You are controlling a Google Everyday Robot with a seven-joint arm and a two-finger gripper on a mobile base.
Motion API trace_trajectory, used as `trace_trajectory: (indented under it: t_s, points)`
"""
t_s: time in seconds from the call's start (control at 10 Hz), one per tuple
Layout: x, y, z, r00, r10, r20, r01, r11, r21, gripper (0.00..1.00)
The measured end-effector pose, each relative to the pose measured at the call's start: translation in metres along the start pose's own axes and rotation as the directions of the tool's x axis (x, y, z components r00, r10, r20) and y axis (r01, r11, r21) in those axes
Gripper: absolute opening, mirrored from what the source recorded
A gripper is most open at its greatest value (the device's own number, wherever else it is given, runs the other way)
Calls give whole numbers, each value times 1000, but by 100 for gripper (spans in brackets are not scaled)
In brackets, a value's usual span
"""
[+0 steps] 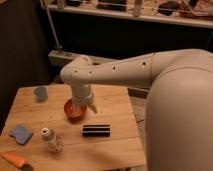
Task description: Knock the bottle over
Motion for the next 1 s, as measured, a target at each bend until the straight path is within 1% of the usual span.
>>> trace_trajectory:
  t_s: [1.0]
  points:
    - [1, 0, 1, 1000, -7, 0, 7, 1000, 3, 65]
